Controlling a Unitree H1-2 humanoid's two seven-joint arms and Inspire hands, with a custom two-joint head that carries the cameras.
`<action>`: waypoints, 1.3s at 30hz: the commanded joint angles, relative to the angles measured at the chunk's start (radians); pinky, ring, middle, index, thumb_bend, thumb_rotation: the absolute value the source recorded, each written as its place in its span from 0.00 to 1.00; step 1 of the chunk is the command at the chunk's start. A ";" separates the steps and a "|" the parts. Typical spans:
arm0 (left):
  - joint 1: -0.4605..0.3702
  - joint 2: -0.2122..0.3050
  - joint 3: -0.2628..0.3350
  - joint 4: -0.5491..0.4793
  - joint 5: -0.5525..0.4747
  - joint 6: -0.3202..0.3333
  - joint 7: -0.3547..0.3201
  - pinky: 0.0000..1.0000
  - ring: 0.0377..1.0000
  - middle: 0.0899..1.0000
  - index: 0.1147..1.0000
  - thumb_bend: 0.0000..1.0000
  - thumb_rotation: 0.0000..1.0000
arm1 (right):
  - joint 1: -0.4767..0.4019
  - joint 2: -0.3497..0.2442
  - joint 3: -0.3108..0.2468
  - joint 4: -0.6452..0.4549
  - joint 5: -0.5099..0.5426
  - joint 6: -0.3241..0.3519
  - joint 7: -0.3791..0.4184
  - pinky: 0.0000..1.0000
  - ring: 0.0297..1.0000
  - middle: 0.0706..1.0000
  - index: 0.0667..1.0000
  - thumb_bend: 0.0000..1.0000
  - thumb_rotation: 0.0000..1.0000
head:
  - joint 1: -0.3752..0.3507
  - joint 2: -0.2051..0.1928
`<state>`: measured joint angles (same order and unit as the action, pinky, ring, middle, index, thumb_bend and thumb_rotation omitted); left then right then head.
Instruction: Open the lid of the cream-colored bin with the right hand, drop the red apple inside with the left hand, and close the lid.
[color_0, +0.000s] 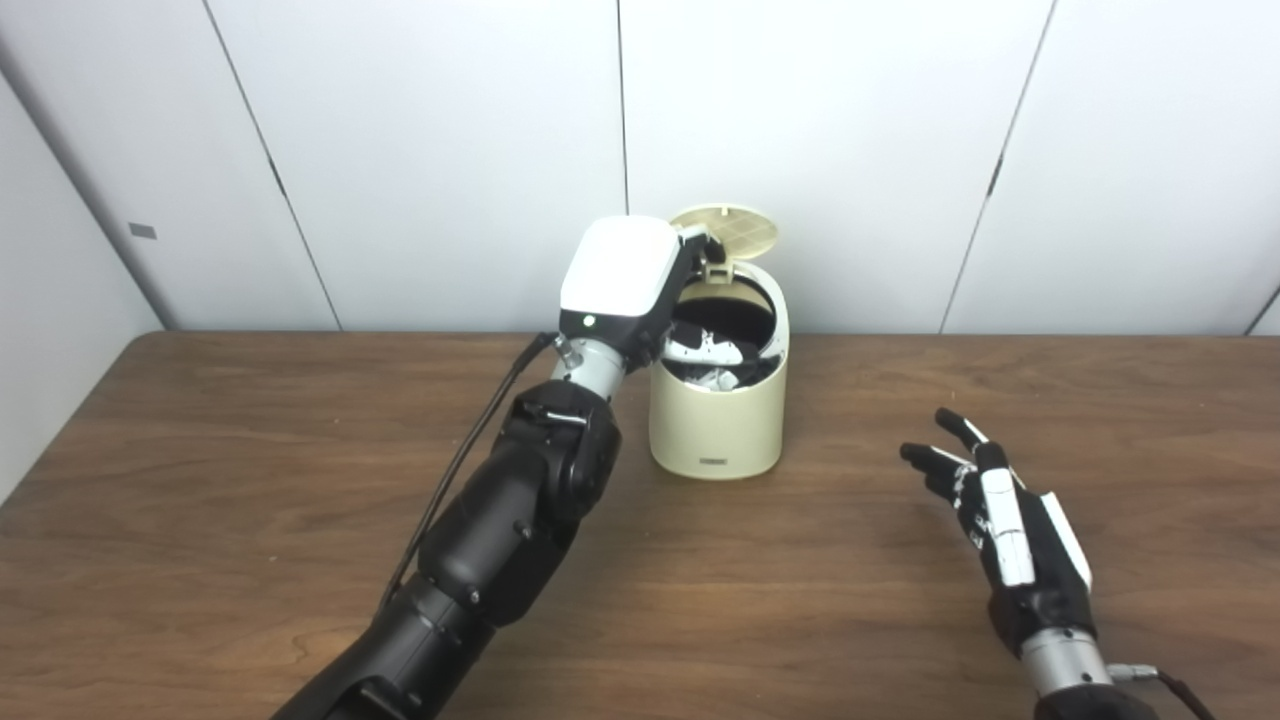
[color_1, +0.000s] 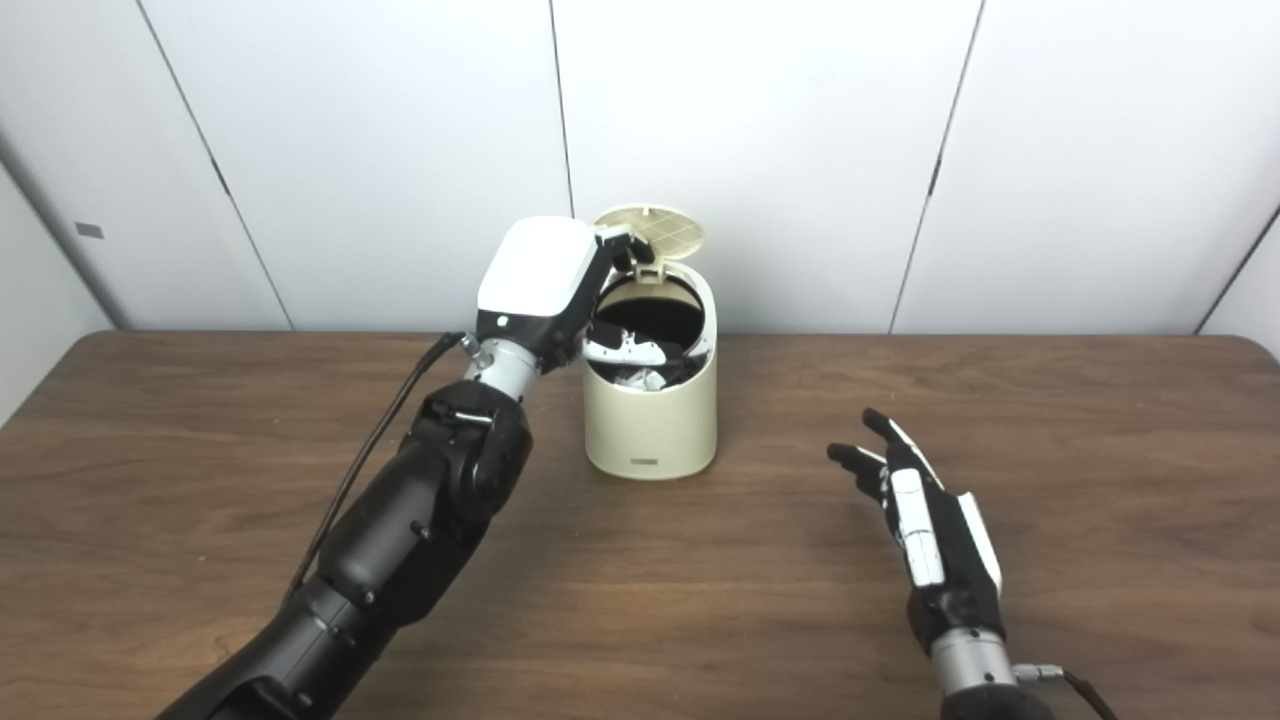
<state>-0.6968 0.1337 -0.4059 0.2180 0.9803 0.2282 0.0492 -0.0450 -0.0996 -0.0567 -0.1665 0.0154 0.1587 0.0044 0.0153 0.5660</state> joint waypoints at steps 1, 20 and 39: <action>-0.004 -0.002 0.019 -0.002 -0.029 -0.009 0.012 0.46 0.52 0.49 0.47 0.57 0.05 | -0.026 -0.005 -0.007 -0.019 0.009 -0.052 0.005 0.88 0.84 0.74 0.90 0.56 1.00 | 0.001 0.001; 0.069 0.008 0.106 -0.096 -0.158 -0.214 0.179 0.36 0.40 0.48 0.44 0.48 0.00 | -0.025 0.003 -0.008 -0.024 0.012 -0.046 0.003 0.85 0.82 0.73 0.89 0.54 1.00 | 0.005 -0.010; 0.312 -0.075 0.322 -0.366 -0.551 -0.154 0.079 0.48 0.59 0.66 0.55 0.53 0.27 | -0.149 -0.075 0.002 0.050 -0.043 -0.143 0.021 0.85 0.92 0.91 0.90 0.55 0.99 | 0.006 -0.002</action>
<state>-0.3753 0.0477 -0.0924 -0.1077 0.4344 0.0670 0.1350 -0.1355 -0.1656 -0.0528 -0.0919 -0.0254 0.0524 0.0217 0.0199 0.5630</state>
